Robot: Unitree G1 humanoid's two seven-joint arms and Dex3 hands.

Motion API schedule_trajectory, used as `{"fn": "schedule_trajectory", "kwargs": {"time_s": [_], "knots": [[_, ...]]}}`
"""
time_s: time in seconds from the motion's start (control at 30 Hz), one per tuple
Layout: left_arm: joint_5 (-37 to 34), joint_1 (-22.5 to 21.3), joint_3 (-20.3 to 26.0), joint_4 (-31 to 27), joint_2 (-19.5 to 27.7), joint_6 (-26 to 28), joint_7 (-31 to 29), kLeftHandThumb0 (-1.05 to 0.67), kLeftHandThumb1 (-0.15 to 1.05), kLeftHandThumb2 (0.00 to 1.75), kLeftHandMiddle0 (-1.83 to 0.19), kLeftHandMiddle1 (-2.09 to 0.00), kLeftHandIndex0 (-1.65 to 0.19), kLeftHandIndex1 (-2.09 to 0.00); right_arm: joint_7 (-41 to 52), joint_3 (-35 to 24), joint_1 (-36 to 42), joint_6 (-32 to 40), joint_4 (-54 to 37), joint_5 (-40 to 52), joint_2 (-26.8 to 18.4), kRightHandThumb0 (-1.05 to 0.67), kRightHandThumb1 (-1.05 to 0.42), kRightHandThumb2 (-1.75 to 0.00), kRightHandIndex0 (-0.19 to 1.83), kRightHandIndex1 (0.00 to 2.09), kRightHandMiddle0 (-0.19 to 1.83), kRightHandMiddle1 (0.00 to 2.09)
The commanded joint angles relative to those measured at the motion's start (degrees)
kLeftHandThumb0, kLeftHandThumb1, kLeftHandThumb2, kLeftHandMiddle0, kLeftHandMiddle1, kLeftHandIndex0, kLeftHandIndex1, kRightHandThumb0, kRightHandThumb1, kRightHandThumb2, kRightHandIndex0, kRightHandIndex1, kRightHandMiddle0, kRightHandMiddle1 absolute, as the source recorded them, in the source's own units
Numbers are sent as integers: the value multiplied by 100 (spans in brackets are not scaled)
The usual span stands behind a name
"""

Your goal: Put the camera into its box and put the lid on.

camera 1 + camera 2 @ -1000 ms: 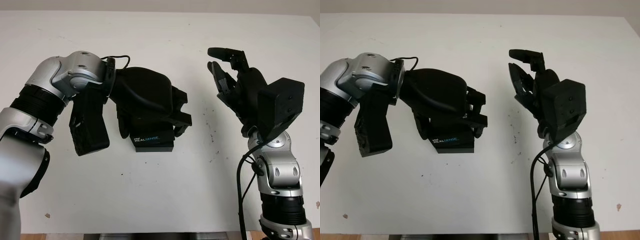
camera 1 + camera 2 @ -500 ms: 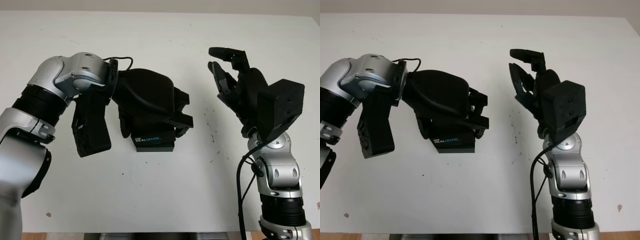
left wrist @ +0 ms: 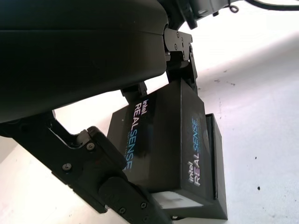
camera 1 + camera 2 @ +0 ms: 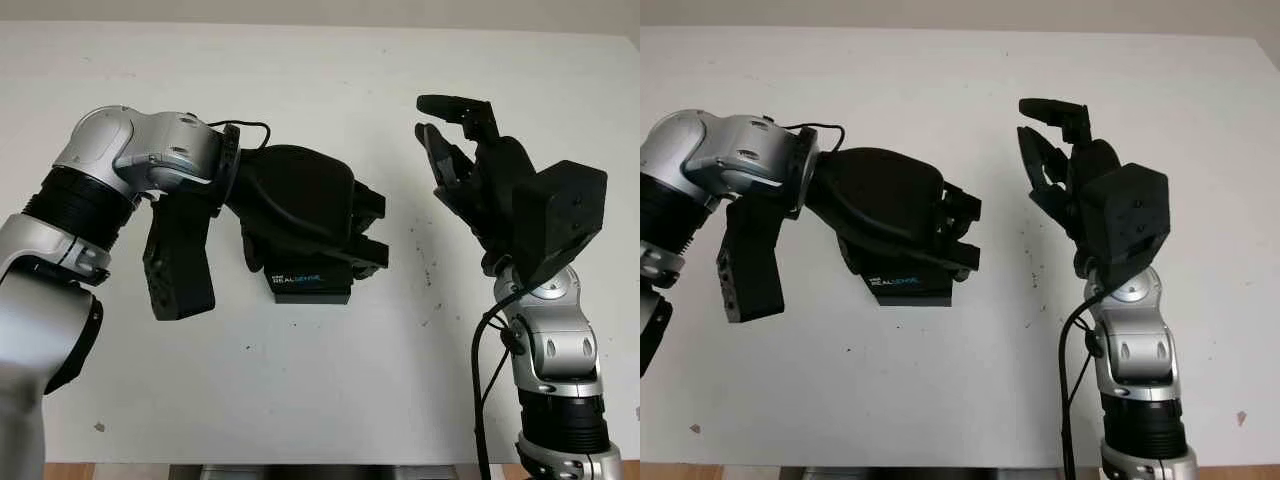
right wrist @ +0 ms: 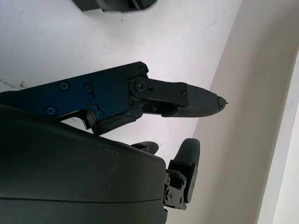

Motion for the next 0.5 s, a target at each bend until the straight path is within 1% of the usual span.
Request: {"fn": "schedule_trajectory", "kwargs": {"time_s": [0.0,0.1,0.17,0.2,0.23,0.27,0.3,0.37,0.47], "knots": [[36,233,-119,2,-146,-108,132,-22,102,27,-86,-209,-40,-209,-21,20,64,-56,-96,-22,12,-67,-105,-51,30,16,-14,115],[-3,202,-253,-78,-99,-21,-42,-19,104,29,-75,-209,-36,-209,-48,15,59,-56,-102,-13,42,-67,-105,-50,30,16,-14,115],[-142,193,-354,-136,-57,37,-217,-21,104,29,-54,-206,-26,-195,-45,9,51,-66,-90,12,50,-67,-105,-51,29,16,-14,116],[-219,200,-399,-179,-37,75,-316,-22,103,27,-49,-200,-25,-186,-36,7,48,-80,-74,21,43,-67,-105,-50,29,16,-15,117],[-284,222,-420,-226,-23,103,-384,-23,103,26,-48,-200,-23,-183,-34,6,45,-99,-60,24,40,-67,-105,-50,29,16,-15,117],[-353,246,-432,-248,-16,106,-422,-24,104,24,-50,-204,-23,-185,-29,1,37,-107,-48,36,43,-67,-105,-50,29,16,-15,117],[-413,274,-445,-268,-9,112,-456,-23,104,22,-47,-201,-22,-181,-33,-1,34,-108,-47,40,47,-67,-105,-50,29,16,-15,117],[-461,328,-431,-327,4,116,-474,-19,103,20,-50,-201,-27,-180,-32,3,30,-91,-63,40,45,-67,-105,-50,29,16,-15,117],[-676,369,-493,-396,39,190,-636,-17,102,19,-55,-206,-27,-179,-47,5,37,-48,-95,35,51,-66,-105,-51,29,17,-15,116]]}}
